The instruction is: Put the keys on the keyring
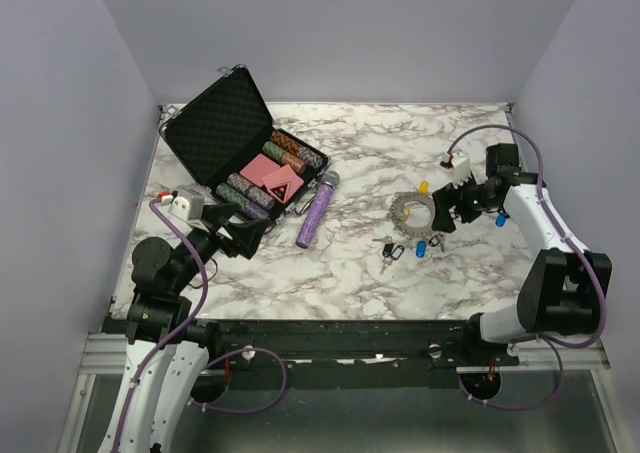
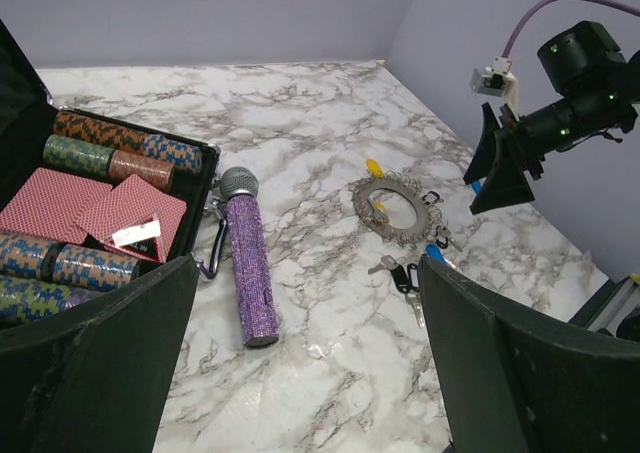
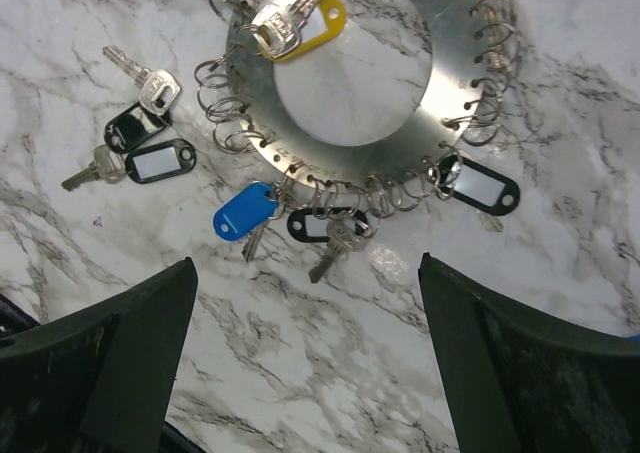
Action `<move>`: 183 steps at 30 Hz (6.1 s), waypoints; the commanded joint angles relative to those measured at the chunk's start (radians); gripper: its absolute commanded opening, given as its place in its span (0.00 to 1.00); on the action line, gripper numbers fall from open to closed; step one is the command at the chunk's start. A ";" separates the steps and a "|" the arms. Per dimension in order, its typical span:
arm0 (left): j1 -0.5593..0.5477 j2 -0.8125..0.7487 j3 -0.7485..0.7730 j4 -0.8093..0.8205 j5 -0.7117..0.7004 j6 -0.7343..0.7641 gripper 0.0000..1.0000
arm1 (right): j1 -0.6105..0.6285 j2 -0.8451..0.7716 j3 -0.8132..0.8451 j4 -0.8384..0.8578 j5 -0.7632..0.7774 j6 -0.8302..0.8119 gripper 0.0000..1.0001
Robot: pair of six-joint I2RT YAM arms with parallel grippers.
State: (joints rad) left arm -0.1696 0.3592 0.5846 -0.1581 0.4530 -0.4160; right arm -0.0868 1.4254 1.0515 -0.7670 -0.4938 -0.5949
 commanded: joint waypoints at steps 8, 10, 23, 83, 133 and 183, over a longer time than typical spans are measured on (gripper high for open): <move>-0.002 -0.006 -0.008 0.022 0.018 -0.004 0.99 | 0.126 0.110 0.009 -0.169 -0.207 -0.147 1.00; -0.001 -0.002 -0.009 0.020 0.018 -0.004 0.99 | 0.198 0.089 -0.011 -0.147 -0.184 -0.158 1.00; 0.001 0.015 -0.011 0.017 0.018 -0.001 0.99 | 0.297 0.030 -0.078 -0.129 -0.338 -0.606 1.00; 0.012 0.053 -0.012 0.006 0.012 0.008 0.99 | 0.444 0.178 -0.143 0.017 -0.149 -0.890 0.45; 0.015 0.055 -0.016 0.009 0.023 0.003 0.99 | 0.472 0.150 -0.169 -0.089 -0.169 -0.844 0.01; -0.903 0.215 -0.284 0.456 -0.483 -0.009 0.97 | 0.473 -0.055 -0.070 -0.486 -0.704 -0.861 0.01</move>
State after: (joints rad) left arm -1.0317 0.5648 0.3454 0.1493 0.1688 -0.3901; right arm 0.3798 1.3972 0.9882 -1.2289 -1.1419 -1.4258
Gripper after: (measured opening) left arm 0.919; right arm 0.009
